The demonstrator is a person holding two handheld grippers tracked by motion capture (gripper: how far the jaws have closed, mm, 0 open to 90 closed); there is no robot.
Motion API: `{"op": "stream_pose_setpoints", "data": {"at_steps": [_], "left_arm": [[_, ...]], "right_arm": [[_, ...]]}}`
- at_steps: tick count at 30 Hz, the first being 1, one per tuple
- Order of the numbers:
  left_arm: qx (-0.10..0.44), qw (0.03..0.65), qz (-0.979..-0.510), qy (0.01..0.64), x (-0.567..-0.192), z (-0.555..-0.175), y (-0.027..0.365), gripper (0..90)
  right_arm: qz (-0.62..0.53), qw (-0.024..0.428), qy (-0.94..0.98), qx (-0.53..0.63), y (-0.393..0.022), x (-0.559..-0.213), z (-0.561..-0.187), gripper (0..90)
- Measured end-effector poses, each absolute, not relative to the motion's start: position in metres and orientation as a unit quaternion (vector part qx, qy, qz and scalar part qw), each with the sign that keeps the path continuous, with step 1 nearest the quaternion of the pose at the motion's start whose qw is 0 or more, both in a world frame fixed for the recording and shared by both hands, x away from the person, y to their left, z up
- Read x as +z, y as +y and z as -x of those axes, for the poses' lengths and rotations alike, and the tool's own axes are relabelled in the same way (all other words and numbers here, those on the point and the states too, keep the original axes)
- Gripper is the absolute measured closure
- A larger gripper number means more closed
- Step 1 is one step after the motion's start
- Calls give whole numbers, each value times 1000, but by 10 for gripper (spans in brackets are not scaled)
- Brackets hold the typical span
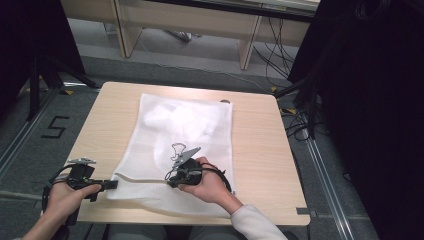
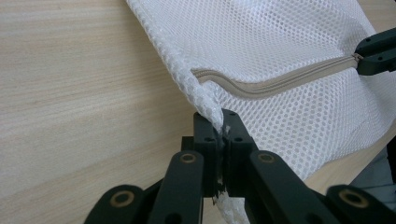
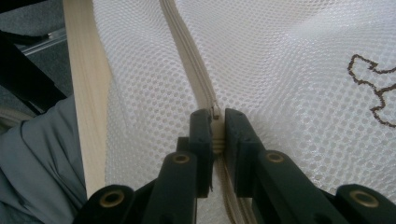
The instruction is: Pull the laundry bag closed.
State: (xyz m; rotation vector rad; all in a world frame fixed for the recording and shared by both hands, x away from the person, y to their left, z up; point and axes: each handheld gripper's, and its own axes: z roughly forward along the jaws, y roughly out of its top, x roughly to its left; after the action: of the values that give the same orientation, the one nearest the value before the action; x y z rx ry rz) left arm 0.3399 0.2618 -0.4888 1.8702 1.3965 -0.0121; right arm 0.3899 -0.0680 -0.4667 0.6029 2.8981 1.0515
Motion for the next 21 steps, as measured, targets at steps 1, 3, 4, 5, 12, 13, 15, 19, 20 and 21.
{"op": "stream_pose_setpoints", "data": {"at_steps": [1,3,4,5,12,13,15,19,20,21], "left_arm": [[-5,393,-737,550,-489,-340,262,859],[-6,394,-736,551,-489,-340,262,859],[-4,392,-737,550,-489,-340,262,859],[-4,393,-737,550,-489,-340,262,859],[-2,391,-738,550,-489,-340,262,859],[-1,390,-738,551,-489,-340,262,859],[-2,391,-738,550,-489,-340,262,859],[-2,391,-738,551,-489,-340,262,859],[-1,390,-738,551,-489,-340,262,859],[-2,391,-738,551,-489,-340,262,859]], "right_arm": [[-192,0,923,335,-68,-467,-390,826],[-192,2,924,330,-69,-466,-390,826],[-195,-3,923,332,-70,-465,-389,826],[-195,-1,924,330,-71,-465,-389,826],[-189,10,926,327,-77,-465,-391,826],[-189,8,925,330,-77,-466,-390,826],[-194,9,924,329,-78,-466,-389,826],[-193,11,925,328,-80,-464,-390,826],[-192,12,925,327,-81,-465,-389,826],[-192,12,925,327,-81,-465,-389,826]]}}
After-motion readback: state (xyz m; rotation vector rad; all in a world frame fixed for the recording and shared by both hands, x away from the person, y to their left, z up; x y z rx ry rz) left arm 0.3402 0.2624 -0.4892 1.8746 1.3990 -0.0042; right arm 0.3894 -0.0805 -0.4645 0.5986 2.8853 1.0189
